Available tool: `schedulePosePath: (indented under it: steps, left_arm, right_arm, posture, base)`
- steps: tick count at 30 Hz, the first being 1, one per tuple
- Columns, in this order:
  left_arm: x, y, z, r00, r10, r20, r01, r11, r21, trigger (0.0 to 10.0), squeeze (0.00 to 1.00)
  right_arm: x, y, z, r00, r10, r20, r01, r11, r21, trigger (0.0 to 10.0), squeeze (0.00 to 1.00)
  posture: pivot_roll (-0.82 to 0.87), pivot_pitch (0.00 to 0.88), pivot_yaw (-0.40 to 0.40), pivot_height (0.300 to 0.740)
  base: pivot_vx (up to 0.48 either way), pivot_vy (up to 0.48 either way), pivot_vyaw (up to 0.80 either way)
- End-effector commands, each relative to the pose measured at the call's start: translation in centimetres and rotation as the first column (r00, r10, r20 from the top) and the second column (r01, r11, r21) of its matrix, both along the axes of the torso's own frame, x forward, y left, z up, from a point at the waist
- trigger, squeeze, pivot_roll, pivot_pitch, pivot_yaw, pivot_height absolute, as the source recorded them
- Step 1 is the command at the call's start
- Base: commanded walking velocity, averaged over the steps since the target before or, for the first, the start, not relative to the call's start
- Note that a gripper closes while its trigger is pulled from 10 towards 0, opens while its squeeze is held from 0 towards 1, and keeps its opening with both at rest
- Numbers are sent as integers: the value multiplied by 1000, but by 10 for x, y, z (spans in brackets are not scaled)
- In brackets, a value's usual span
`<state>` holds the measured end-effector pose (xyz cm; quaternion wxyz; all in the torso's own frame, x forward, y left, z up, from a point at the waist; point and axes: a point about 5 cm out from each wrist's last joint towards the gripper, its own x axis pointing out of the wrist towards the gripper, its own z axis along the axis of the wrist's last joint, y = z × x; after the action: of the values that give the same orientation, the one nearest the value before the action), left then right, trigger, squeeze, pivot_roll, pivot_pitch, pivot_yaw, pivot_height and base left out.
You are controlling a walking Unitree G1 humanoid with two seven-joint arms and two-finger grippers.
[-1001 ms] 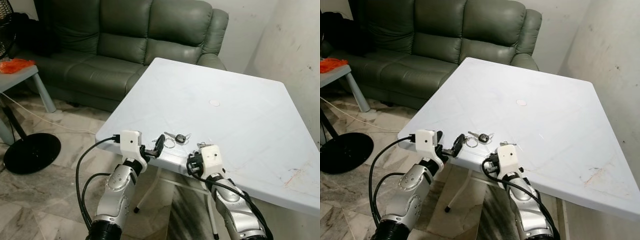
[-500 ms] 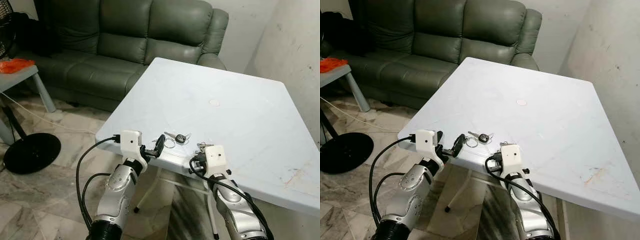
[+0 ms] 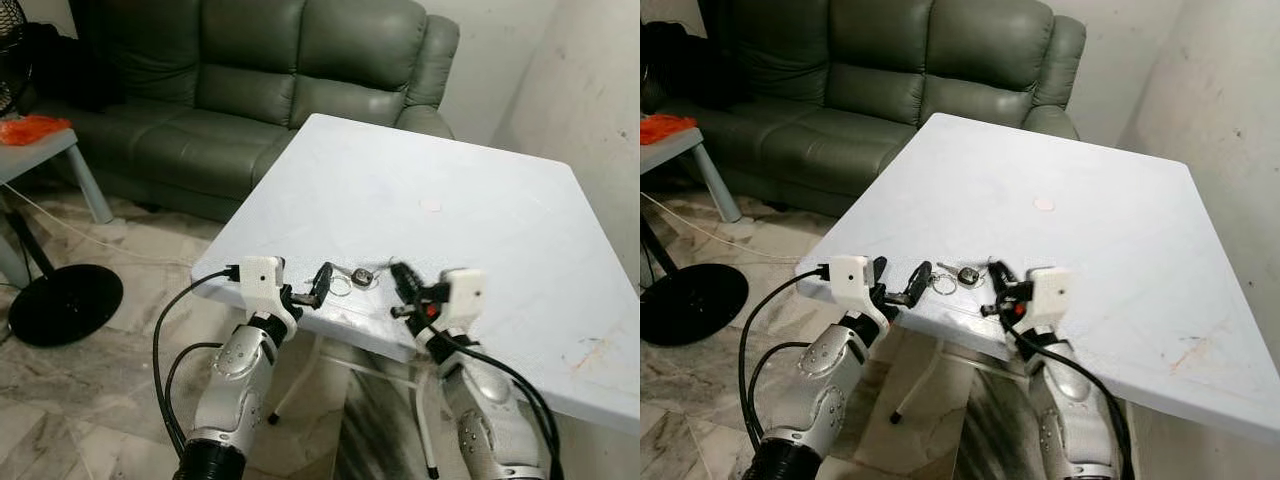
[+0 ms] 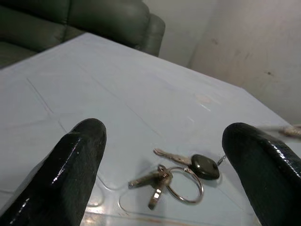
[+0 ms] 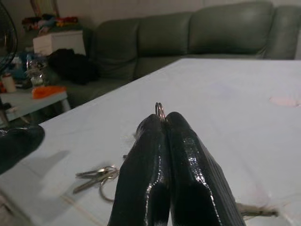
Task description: Hang keys on a hook
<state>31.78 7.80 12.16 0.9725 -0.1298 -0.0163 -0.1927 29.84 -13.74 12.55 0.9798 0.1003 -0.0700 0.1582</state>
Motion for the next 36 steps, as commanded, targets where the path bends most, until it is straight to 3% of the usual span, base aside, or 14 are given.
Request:
schedulePosePath:
  steps: [1,15,24,30,36]
  left_arm:
    - [-2,-1,3,1000,-17,1,17,1000,14,10000,0]
    - [-16,6,9,1000,-18,22,17,998,52,10000,0]
    - [-15,34,24,979,141,146,-152,986,70,10000,0]
    - [-10,51,23,971,223,91,-227,973,39,10000,0]
    - [-4,67,21,963,266,43,-268,962,44,10000,0]
  right_arm:
    - [-1,-5,5,999,-30,32,31,999,-18,10000,0]
    - [-14,-17,13,985,-122,122,128,991,-42,10000,0]
    - [-24,-19,18,961,-230,157,246,965,-94,10000,0]
    - [-24,-30,17,927,-346,148,363,925,-114,10000,0]
    - [-26,-31,14,941,-316,122,331,936,-124,10000,0]
  posture:
    - [-32,30,-86,740]
    - [-33,0,-67,740]
    - [-53,0,-44,740]
    - [-67,4,-40,740]
    - [-75,18,-33,740]
  base:
    - [0,0,0]
    - [0,0,0]
    - [0,0,0]
    - [0,0,0]
    - [0,0,0]
